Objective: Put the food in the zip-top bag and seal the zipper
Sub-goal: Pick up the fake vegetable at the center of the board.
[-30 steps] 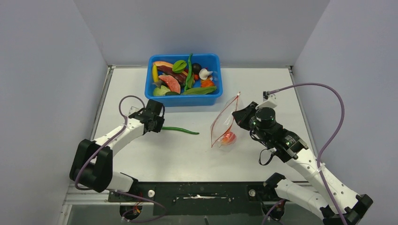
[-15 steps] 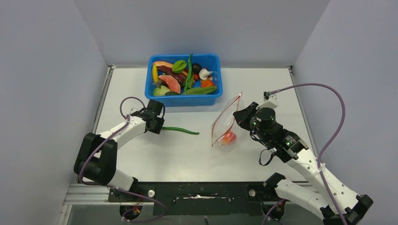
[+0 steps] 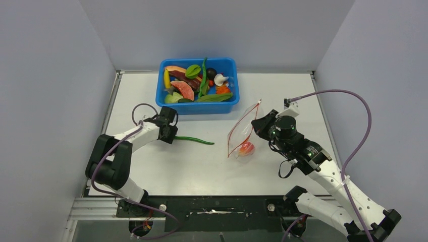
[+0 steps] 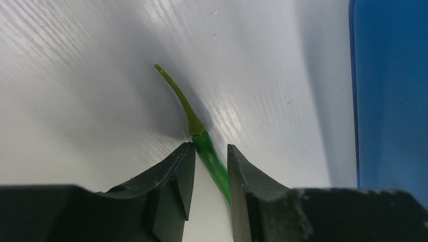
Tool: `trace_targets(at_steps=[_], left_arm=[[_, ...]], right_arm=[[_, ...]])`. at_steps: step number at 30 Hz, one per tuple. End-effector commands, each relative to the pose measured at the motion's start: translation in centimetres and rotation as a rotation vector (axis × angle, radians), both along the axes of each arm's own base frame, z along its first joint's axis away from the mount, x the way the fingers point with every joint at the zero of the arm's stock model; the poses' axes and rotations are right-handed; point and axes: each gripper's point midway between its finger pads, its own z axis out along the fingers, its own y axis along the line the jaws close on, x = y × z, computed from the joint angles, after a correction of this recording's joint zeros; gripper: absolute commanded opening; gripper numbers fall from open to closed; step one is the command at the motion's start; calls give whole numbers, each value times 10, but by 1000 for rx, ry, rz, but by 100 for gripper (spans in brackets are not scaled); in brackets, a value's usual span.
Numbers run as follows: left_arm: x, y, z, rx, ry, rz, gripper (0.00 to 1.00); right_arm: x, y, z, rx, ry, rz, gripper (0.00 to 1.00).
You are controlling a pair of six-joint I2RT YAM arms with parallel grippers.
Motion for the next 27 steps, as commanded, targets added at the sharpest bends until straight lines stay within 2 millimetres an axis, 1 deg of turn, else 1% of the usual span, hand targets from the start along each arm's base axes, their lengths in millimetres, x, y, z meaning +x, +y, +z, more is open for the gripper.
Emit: trace_targets(at_steps=[1, 5, 10, 13, 17, 22, 23, 24, 27], left_arm=[[23, -6, 12, -9, -48, -25, 30], [20, -7, 5, -7, -19, -28, 31], [20, -7, 1, 3, 6, -31, 31], [17, -8, -3, -2, 37, -32, 29], [14, -8, -2, 4, 53, -33, 23], [9, -3, 6, 5, 30, -14, 4], [9, -2, 8, 5, 21, -8, 2], [8, -1, 11, 4, 10, -4, 0], [12, 2, 27, 14, -40, -6, 0]], right_arm=[[6, -5, 19, 26, -51, -37, 0], [7, -4, 19, 27, -52, -37, 0], [9, -2, 19, 21, -48, -32, 0], [10, 0, 19, 19, -46, -27, 0], [12, 2, 19, 13, -43, -23, 0], [14, 4, 20, 9, -42, -16, 0], [15, 5, 20, 7, -42, -13, 0], [15, 7, 20, 4, -45, -7, 0], [17, 13, 22, 14, -52, 20, 0]])
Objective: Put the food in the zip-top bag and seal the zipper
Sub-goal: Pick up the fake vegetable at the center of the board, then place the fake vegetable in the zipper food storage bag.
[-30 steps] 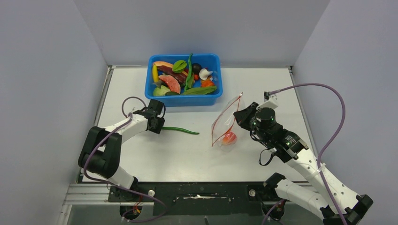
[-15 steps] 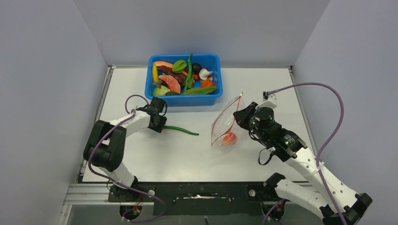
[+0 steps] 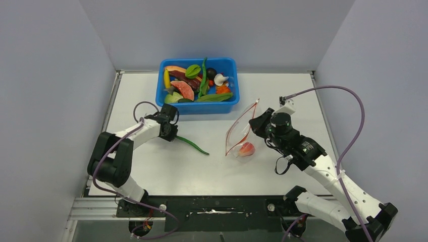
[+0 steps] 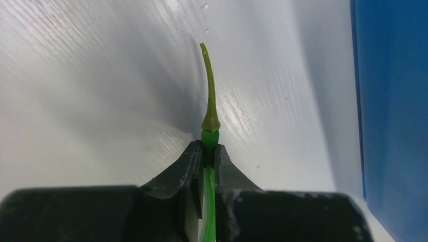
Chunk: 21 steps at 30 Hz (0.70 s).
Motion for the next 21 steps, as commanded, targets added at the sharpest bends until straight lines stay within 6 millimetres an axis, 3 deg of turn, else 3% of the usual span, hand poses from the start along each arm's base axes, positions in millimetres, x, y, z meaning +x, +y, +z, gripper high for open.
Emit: trace_targets(at_steps=[1, 6, 12, 17, 21], left_arm=[[8, 9, 37, 11, -110, 25, 0], [9, 16, 65, 17, -222, 10, 0], [6, 26, 116, 43, -423, -42, 0], [1, 36, 175, 103, -634, -116, 0], [-9, 42, 237, 174, -864, -209, 0]], right_arm=[[10, 10, 31, 45, -79, 26, 0], [10, 22, 35, 35, -100, 99, 0], [1, 41, 44, 39, -141, 243, 0], [-15, 74, 59, 91, -134, 442, 0], [-27, 84, 91, 201, -181, 508, 0]])
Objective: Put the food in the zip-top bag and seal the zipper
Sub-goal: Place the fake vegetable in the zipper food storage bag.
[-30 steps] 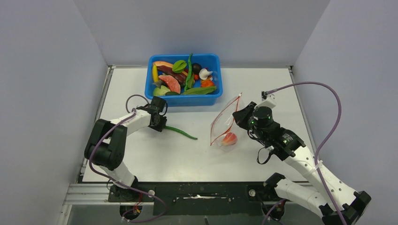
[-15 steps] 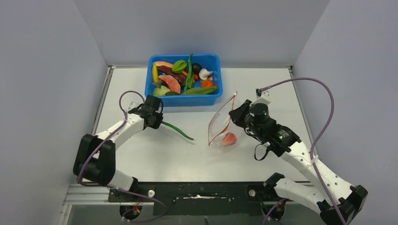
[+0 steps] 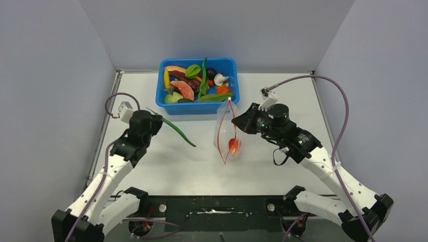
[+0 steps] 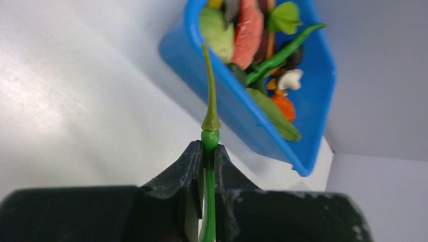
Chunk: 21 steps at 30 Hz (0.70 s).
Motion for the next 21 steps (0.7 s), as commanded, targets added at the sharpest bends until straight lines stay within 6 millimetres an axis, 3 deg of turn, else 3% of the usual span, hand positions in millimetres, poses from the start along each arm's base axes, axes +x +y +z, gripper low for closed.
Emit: trace_targets(at_steps=[1, 3, 6, 10, 21], left_arm=[[0, 12, 86, 125, -335, -62, 0], [-9, 16, 110, 154, -417, -77, 0], [-17, 19, 130, 185, -479, -94, 0], [-29, 2, 154, 200, -604, -217, 0], [-61, -47, 216, 142, -900, -503, 0]], right_arm=[[-17, 21, 68, 195, -119, 140, 0], [-14, 19, 63, 207, -77, 98, 0], [-5, 14, 34, 170, 4, 19, 0], [0, 21, 5, 169, 117, -2, 0], [9, 34, 15, 196, 118, 11, 0]])
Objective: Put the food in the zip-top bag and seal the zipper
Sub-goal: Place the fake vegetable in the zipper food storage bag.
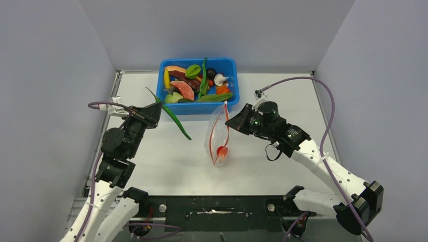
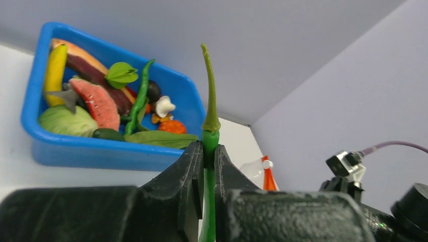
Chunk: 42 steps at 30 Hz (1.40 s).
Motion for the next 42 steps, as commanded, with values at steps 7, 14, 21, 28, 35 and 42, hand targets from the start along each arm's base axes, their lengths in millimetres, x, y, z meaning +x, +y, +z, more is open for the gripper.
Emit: trace_targets(at_steps=[7, 14, 21, 28, 35, 42], left_arm=[[-35, -41, 69, -29, -299, -286, 0], [-41, -71, 84, -70, -435, -471, 0], [-33, -95, 81, -94, -506, -589, 0], [-42, -130, 86, -67, -596, -704, 0], [-44, -154, 91, 84, -568, -657, 0], [-52, -145, 112, 40, -571, -624, 0]], right_arm=[[5, 6, 25, 89, -45, -17, 0], [7, 8, 26, 86, -50, -14, 0], [8, 9, 21, 73, -56, -9, 0], [9, 7, 21, 68, -59, -15, 0], [14, 2, 21, 56, -65, -40, 0], [19, -1, 19, 53, -57, -79, 0]])
